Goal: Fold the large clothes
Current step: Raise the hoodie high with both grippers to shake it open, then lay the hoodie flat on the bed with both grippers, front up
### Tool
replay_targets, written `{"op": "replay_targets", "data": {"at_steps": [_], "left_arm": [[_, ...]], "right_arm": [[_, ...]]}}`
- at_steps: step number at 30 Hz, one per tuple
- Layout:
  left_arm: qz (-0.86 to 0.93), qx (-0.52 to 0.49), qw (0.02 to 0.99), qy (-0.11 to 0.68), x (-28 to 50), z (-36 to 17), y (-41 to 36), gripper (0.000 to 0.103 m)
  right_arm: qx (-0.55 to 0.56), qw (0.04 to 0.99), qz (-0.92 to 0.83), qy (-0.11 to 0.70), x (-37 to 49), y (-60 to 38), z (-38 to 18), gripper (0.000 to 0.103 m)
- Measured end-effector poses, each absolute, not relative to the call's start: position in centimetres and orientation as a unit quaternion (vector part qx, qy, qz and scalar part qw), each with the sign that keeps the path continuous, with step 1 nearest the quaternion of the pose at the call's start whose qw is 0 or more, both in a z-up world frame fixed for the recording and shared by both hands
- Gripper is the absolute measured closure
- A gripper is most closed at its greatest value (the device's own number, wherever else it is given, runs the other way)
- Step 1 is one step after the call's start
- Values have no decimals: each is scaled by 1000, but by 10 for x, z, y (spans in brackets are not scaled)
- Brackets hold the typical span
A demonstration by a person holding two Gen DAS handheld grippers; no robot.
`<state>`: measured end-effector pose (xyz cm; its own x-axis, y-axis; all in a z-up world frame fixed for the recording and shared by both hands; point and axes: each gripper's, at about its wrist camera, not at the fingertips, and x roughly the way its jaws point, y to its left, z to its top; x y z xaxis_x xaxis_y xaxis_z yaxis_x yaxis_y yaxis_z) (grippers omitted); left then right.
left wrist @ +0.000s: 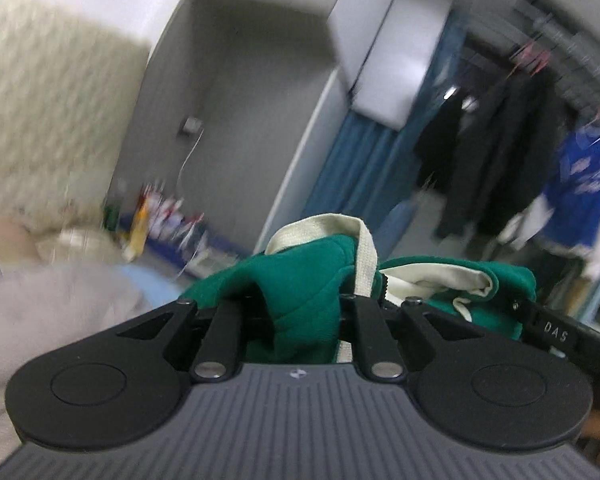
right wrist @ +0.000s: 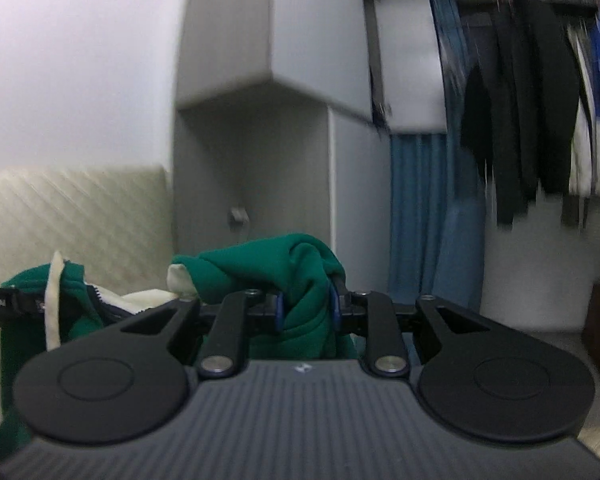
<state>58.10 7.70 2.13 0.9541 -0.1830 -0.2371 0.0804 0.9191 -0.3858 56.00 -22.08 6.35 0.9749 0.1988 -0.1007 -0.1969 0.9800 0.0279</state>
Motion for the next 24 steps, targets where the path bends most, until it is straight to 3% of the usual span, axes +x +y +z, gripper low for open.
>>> {"op": "replay_targets", "data": {"at_steps": [5,10,15,19,20,22,24], "left_arm": [[-46,-199,952,230,685,-107,88,87],[-47,-184,939,288,733,-194,102,84],[-45,-162,929,328,750,-239,103,82],[-49,-141,932,331,750,-235,98,80],[-52,-133,932,333,742,-227,95,76],[-65,-127,930,338,736,-217,94,37],[-75,-118,933,332,718,-201,90,28]], "right_arm": [[16,986,90,141,621,-213,-64,78],[15,978,94,188,640,-204,-138,77],[37,967,86,239,661,-204,-164,74],[27,964,81,253,669,-199,-163,72],[29,963,82,254,669,-199,-163,71],[47,961,82,259,668,-202,-158,66],[70,959,82,261,660,-207,-152,55]]}}
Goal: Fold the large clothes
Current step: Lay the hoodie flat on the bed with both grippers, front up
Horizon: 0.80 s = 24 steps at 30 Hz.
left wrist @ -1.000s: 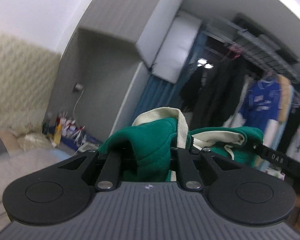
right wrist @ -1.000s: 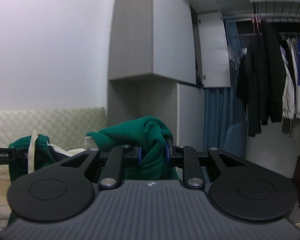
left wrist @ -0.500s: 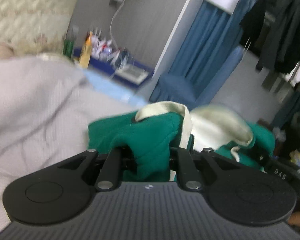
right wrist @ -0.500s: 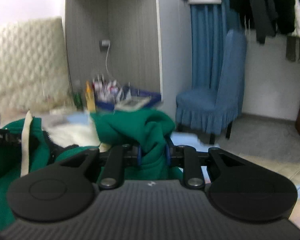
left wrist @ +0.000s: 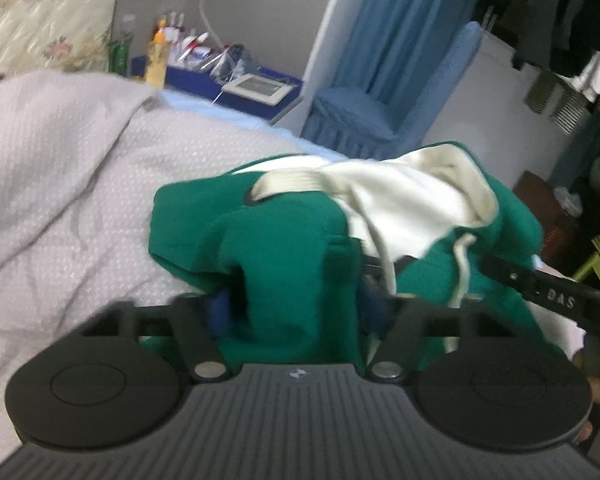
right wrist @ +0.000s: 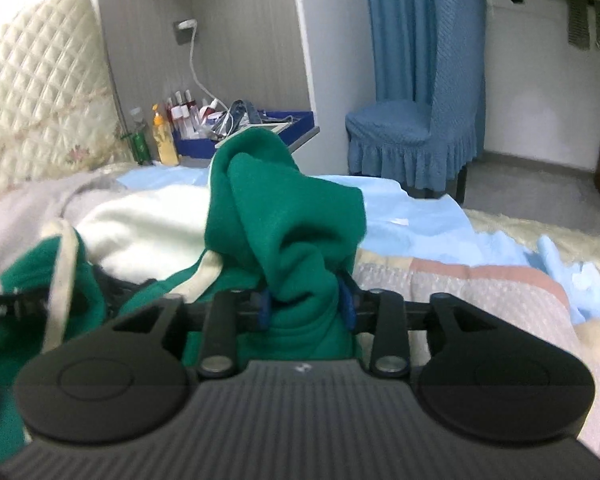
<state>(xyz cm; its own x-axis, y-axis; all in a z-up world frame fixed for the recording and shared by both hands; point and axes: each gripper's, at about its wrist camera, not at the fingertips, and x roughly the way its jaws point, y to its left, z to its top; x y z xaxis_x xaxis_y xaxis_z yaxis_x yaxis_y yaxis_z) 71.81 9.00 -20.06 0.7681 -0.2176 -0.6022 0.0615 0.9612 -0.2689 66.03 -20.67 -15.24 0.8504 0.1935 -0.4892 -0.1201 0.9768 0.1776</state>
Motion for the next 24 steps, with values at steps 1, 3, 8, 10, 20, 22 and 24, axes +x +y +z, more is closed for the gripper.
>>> {"op": "replay_targets", "data": {"at_steps": [1,3,8,10,20,22,24], "left_arm": [[-78,-106,936,327,706,-191,87,28],[-86,-87,939,322,685,-174,80,28],[-93,-65,947,301,625,-138,69,28],[-91,-62,951,288,595,-123,65,28],[-93,-90,960,247,418,-54,54,28],[-93,-90,962,239,377,-46,51,28],[-94,-96,963,233,338,-41,49,28]], "right_arm": [[77,959,81,259,655,-209,-148,52],[81,961,81,253,642,-211,-141,46],[81,965,89,231,593,-209,-116,46],[86,967,94,220,564,-211,-103,46],[93,971,93,198,396,-225,-43,46],[101,970,90,204,363,-232,-35,46],[111,965,94,217,335,-241,-32,46]]}}
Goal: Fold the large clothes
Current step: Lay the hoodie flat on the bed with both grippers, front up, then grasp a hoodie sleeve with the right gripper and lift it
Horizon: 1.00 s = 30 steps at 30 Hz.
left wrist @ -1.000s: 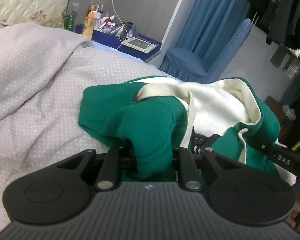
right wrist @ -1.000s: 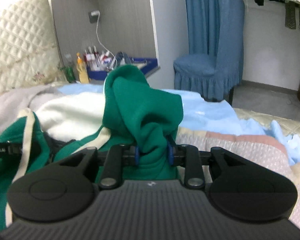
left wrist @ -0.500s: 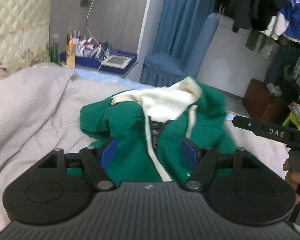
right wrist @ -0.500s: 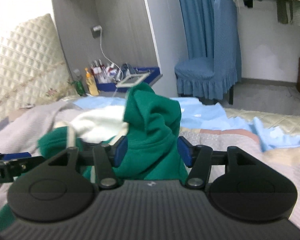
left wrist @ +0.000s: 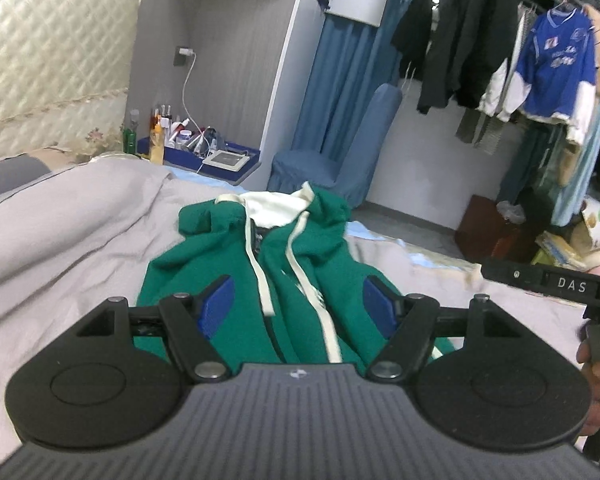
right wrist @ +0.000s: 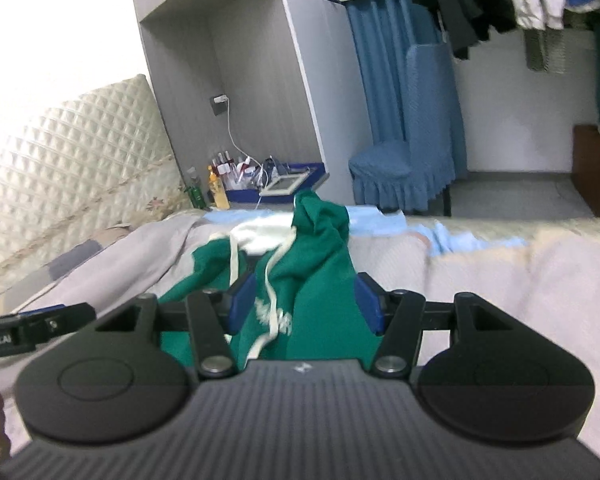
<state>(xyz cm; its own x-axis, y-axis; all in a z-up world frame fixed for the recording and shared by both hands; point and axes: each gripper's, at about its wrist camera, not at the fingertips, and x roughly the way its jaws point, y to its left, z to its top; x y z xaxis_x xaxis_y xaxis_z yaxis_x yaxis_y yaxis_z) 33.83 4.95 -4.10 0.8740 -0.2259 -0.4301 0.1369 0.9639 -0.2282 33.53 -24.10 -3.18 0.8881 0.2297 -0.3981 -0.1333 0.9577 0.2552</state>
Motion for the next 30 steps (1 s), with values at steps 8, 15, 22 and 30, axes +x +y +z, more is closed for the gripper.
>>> {"op": "replay_targets", "data": {"at_steps": [8,15,22,30], "left_arm": [[-108,-109,959,236,205,-75,37,28],[-106,-161,947,256,170,-118,47,28],[-105,-197,939,261,186,-133,66,28],[-98,-249,928,259,207,-139,90,28]], "right_arm": [[141,943,73,291,261,-280,-60,46],[213,901,-13,377,274,-320,-112,18],[332,832,-89,436,288,-356,-166,18],[305,817,-74,484,304,-324,-189,17]]}}
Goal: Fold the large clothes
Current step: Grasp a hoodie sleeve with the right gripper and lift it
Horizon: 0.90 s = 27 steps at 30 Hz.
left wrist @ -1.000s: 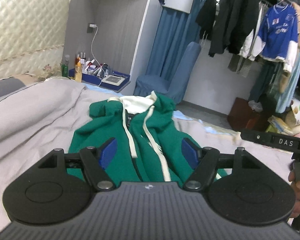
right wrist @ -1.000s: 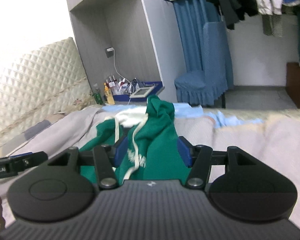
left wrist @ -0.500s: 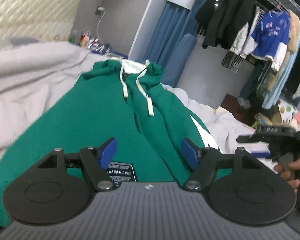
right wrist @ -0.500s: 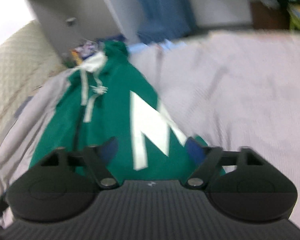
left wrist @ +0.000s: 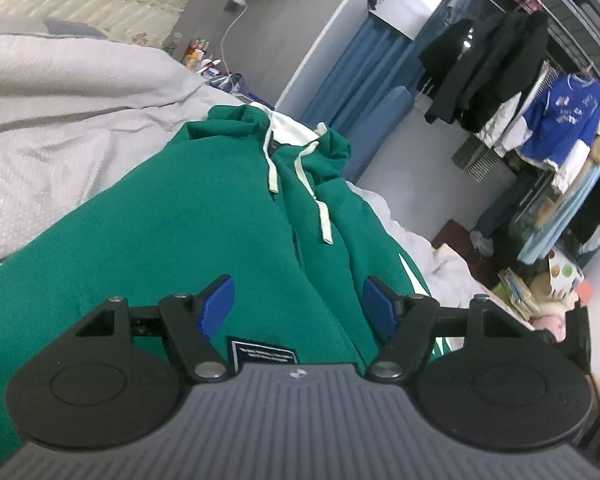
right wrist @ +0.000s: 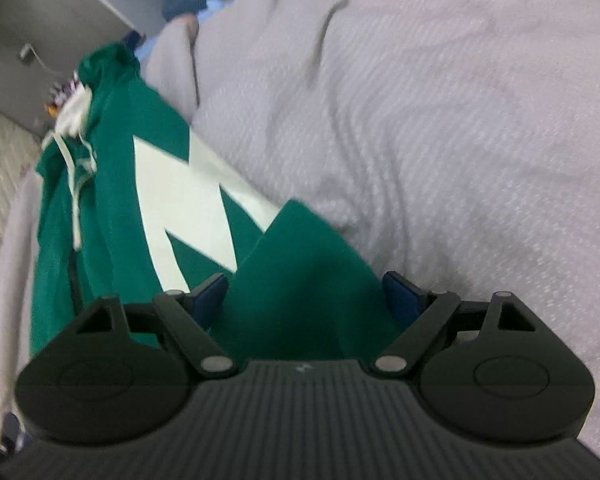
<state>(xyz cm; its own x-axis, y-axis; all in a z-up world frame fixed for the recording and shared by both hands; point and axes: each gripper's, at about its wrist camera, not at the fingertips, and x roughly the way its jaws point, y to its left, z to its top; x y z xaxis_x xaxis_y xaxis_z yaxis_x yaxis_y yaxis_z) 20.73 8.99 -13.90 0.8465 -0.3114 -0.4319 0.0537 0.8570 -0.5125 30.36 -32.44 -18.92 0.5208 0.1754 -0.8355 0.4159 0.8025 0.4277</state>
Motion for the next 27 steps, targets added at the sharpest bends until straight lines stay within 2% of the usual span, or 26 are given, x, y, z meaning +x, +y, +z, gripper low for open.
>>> {"op": "replay_targets", "data": {"at_steps": [2,4,6,7,8,9,10,15,19,27], "left_arm": [[-96,-259,925,261,211,-141,95,28],[-92,-267,922,264,215,-142,100,28],[-90,-273,920,265,216,-143,104,28],[-90,-277,919,265,217,-143,105,28],[-89,-279,919,265,217,-143,106,28],[-89,-280,919,264,217,-143,107,28],[-87,-279,919,264,217,-144,108,28],[-83,-278,920,263,211,-144,112,28],[-84,-274,923,258,211,-145,112,28],[-75,-274,921,265,221,-152,114,28]], "right_arm": [[298,815,-67,492,309,-317,-192,18],[280,821,-58,495,311,-310,-190,28],[258,828,-47,496,311,-301,-187,48],[246,833,-43,495,310,-299,-185,53],[242,835,-35,493,310,-296,-183,73],[244,836,-34,490,310,-295,-181,81],[241,840,-36,485,309,-295,-177,85],[232,862,-24,449,302,-310,-147,89],[201,897,-45,390,306,-334,-99,89],[137,935,-100,311,363,-377,-17,90]]}}
